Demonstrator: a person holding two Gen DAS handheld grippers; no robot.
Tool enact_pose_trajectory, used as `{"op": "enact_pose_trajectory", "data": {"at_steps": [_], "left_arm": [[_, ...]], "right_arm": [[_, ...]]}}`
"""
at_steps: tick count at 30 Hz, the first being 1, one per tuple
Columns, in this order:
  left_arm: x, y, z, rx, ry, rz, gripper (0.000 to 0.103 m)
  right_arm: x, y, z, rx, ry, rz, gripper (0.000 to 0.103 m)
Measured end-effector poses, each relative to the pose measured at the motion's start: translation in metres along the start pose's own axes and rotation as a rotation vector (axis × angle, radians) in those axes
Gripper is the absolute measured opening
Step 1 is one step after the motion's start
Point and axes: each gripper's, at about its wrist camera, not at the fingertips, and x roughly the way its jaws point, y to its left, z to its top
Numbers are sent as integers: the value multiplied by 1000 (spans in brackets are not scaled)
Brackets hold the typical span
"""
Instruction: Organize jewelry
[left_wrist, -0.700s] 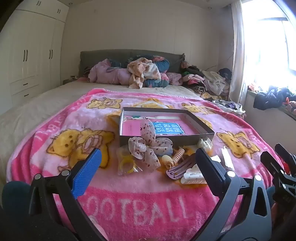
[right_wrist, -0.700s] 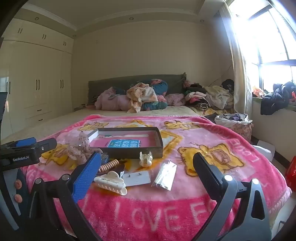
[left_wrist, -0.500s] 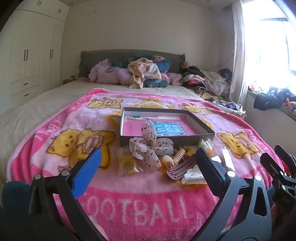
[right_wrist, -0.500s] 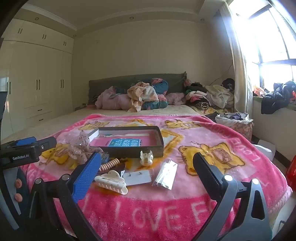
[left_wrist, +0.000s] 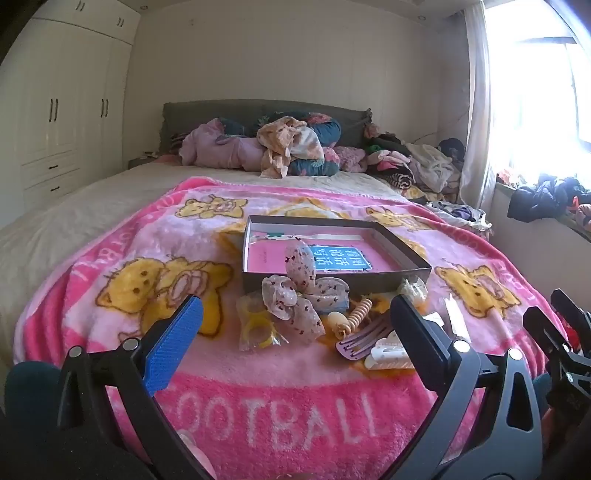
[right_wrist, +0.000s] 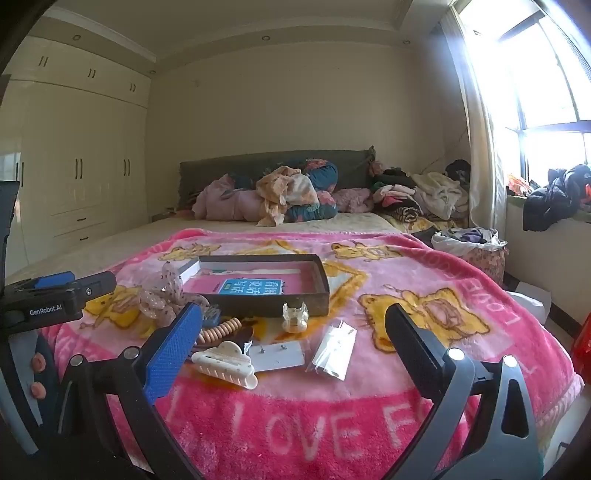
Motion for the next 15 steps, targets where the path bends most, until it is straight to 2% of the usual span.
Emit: {"op": "enact_pose_trajectory", "data": {"at_steps": [15], "left_arm": [[0,0,0,-2,-2,-2,92]], "right_arm": [[-1,-1,1,1,-3,5,97]]}}
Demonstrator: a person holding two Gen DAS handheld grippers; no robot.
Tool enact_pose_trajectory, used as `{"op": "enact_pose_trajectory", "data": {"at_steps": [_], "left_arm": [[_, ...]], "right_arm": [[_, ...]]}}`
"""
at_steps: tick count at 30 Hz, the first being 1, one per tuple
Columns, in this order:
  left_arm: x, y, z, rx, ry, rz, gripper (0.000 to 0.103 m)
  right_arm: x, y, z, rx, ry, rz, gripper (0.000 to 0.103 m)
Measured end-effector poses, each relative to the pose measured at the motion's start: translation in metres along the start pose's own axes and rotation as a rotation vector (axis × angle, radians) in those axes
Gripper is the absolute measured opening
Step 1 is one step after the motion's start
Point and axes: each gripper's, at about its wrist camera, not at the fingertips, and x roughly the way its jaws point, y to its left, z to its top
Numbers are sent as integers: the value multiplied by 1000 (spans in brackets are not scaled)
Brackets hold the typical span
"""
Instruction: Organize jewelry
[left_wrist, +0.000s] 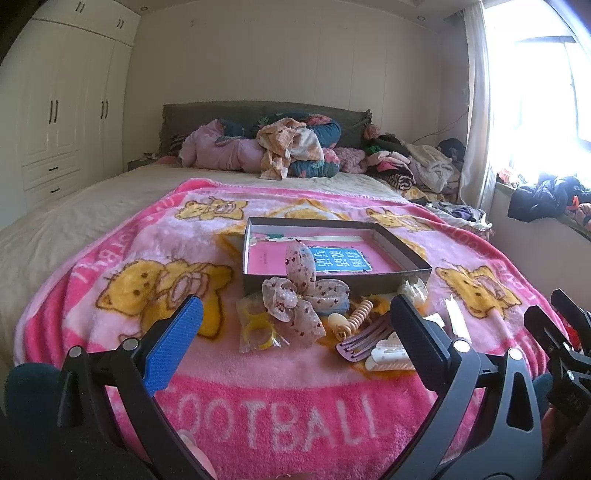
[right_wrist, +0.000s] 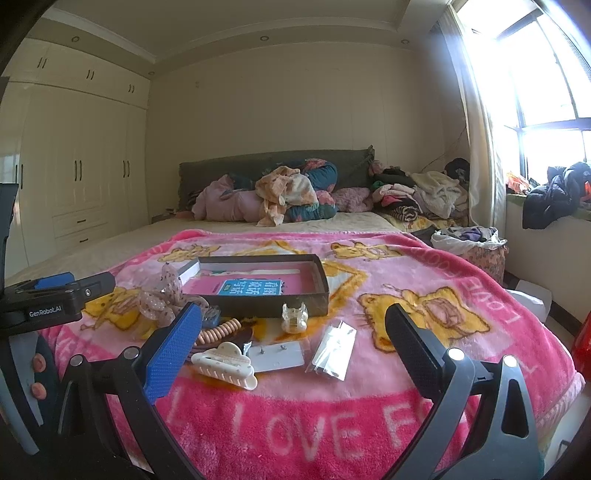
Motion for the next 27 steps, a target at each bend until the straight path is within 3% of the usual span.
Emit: {"op": "enact_pose_trajectory", "data": {"at_steps": [27], "left_arm": [[-2,2,1,0,-6,1,92]], "right_arm": [[1,0,0,7,-2,6,97]]}}
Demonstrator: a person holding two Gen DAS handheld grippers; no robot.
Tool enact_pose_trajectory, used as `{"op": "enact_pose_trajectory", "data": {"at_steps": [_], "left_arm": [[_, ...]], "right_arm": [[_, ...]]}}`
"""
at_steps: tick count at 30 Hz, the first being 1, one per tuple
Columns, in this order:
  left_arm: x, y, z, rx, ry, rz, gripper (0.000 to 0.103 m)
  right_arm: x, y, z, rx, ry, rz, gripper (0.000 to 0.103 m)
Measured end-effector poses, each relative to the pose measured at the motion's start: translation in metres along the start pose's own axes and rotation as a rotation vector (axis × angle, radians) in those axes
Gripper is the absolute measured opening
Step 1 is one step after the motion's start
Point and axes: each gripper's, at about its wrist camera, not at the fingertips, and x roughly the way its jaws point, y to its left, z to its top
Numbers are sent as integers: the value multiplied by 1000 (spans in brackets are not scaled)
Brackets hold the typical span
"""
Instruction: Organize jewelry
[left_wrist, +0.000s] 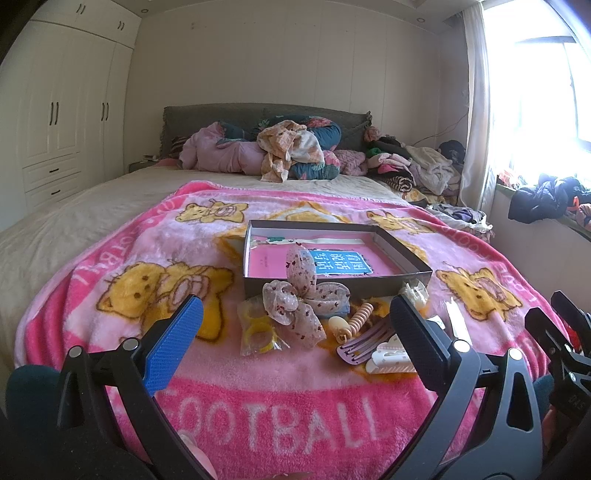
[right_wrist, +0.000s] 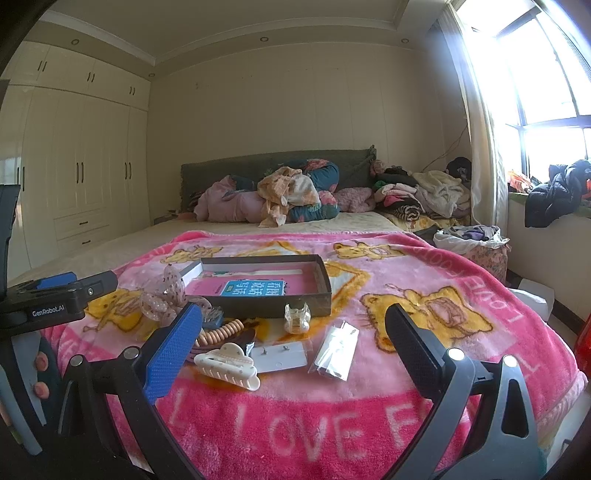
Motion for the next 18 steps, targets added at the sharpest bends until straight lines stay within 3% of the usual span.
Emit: {"op": "enact_pose_trajectory", "data": {"at_steps": [18], "left_arm": [[-3,0,6,-6,2,-5,92]], "right_arm": [[2,0,-1,0,14,5,97]]}}
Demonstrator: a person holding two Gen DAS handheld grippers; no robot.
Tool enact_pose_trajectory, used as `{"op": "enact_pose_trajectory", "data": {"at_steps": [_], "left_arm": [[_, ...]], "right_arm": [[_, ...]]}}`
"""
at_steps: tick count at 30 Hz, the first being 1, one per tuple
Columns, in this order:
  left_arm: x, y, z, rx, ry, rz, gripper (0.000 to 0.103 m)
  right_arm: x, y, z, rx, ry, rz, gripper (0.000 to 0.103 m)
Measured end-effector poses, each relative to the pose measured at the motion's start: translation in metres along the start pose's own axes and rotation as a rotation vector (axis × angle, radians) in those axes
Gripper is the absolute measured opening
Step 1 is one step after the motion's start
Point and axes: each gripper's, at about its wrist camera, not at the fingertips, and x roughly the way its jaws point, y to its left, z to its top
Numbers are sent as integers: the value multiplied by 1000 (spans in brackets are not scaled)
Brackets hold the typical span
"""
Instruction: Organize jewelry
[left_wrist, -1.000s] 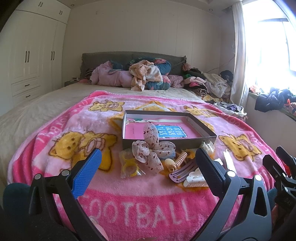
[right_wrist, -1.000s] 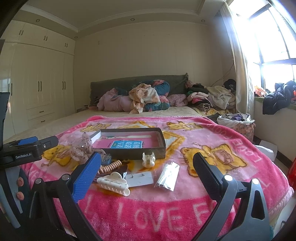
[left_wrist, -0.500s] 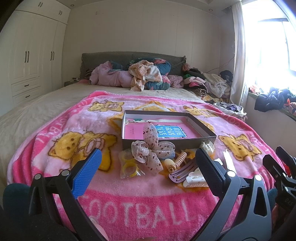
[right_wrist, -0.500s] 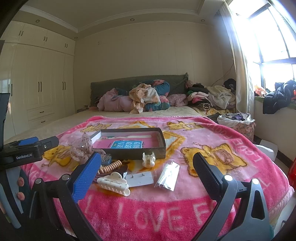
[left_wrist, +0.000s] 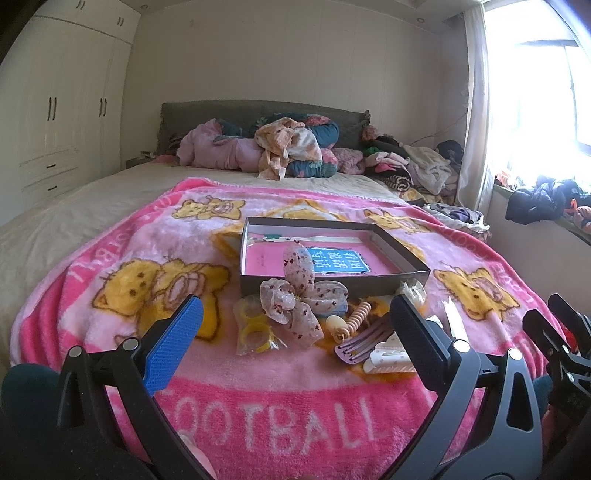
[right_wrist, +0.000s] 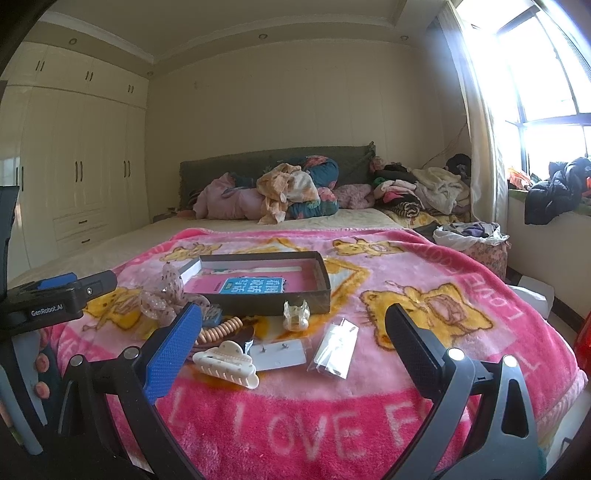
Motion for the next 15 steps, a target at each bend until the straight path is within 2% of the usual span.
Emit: {"op": "enact_pose_trajectory", "data": {"at_steps": [6,15], "left_arm": [[10,3,5,-19,22,11,93],[30,32,-1,-73,93,10,92]], "right_arm": [[10,4,0,-14,31,25,97],[38,22,0,-43,117,98,97]]}}
